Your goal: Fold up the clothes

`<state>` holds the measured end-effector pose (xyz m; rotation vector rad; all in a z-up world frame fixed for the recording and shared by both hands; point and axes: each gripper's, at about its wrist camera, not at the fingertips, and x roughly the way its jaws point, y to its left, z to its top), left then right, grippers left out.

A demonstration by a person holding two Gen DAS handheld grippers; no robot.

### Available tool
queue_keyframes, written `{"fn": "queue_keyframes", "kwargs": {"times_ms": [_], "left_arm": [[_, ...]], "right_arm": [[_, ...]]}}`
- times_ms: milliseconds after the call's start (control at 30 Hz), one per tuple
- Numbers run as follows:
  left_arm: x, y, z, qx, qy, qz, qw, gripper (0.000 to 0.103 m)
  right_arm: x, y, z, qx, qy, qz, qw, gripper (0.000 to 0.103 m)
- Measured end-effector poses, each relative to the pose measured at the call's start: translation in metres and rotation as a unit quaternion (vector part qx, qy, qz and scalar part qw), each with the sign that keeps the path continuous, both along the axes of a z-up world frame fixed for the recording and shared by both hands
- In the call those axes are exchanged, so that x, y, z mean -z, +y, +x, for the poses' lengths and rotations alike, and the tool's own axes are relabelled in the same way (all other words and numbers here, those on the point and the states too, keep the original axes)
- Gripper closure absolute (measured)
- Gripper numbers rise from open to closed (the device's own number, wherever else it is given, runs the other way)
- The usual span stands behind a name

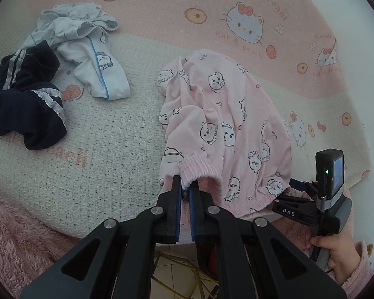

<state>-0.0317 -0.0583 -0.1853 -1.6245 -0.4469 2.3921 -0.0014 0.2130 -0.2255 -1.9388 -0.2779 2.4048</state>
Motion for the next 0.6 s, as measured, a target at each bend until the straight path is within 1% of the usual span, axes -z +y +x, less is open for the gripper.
{"fn": "queue_keyframes", "kwargs": {"times_ms": [67,100,133,167,233,267,300,333,400,433,467,500,533,567,600], "left_arm": [[0.002,0.002,-0.001,0.000,-0.002,-0.010,0.9999,0.097],[0.003,0.004,-0.002,0.000,-0.005,-0.019,0.9998,0.097],[0.004,0.005,-0.002,0.000,-0.008,-0.029,0.9995,0.097],[0.003,0.004,-0.001,-0.003,-0.007,-0.036,0.9993,0.097],[0.001,0.001,0.000,-0.010,-0.005,-0.050,0.9987,0.097],[-0.004,-0.003,0.002,-0.013,-0.002,-0.051,0.9986,0.097],[-0.010,-0.006,0.005,-0.014,0.006,-0.050,0.9986,0.097],[-0.016,-0.010,0.007,-0.014,0.014,-0.050,0.9985,0.096],[-0.025,-0.014,0.011,0.001,0.025,-0.060,0.9979,0.095],[-0.028,-0.015,0.011,0.013,0.027,-0.069,0.9972,0.091],[-0.029,-0.011,0.010,0.034,0.028,-0.081,0.9957,0.088],[-0.028,-0.008,0.009,0.051,0.026,-0.094,0.9939,0.075],[-0.027,-0.004,0.007,0.068,0.024,-0.106,0.9918,0.054],[-0.025,-0.001,0.005,0.081,0.020,-0.110,0.9904,0.045],[-0.023,0.003,0.003,0.091,0.018,-0.114,0.9891,0.043]], "right_arm": [[-0.003,-0.018,0.002,-0.037,0.006,0.023,0.999,0.063],[-0.004,-0.028,0.004,-0.057,0.008,0.040,0.998,0.070],[-0.004,-0.038,0.006,-0.076,0.009,0.057,0.995,0.083],[-0.004,-0.048,0.009,-0.095,0.010,0.074,0.993,0.088],[-0.007,-0.051,0.009,-0.100,0.008,0.070,0.992,0.091],[-0.011,-0.046,0.005,-0.088,0.005,0.045,0.995,0.092],[-0.016,-0.035,0.000,-0.066,0.000,0.001,0.998,0.092],[-0.022,-0.023,-0.004,-0.043,-0.006,-0.047,0.998,0.094],[-0.042,0.000,-0.004,0.003,0.007,-0.119,0.993,0.094],[-0.053,0.012,-0.003,0.027,0.015,-0.153,0.988,0.094],[-0.065,0.018,-0.001,0.035,0.030,-0.157,0.986,0.094],[-0.076,0.020,0.001,0.037,0.047,-0.152,0.987,0.094],[-0.088,0.023,0.003,0.040,0.065,-0.147,0.986,0.094],[-0.093,0.026,0.004,0.040,0.073,-0.146,0.986,0.094],[-0.096,0.029,0.006,0.039,0.078,-0.146,0.985,0.094]]}}
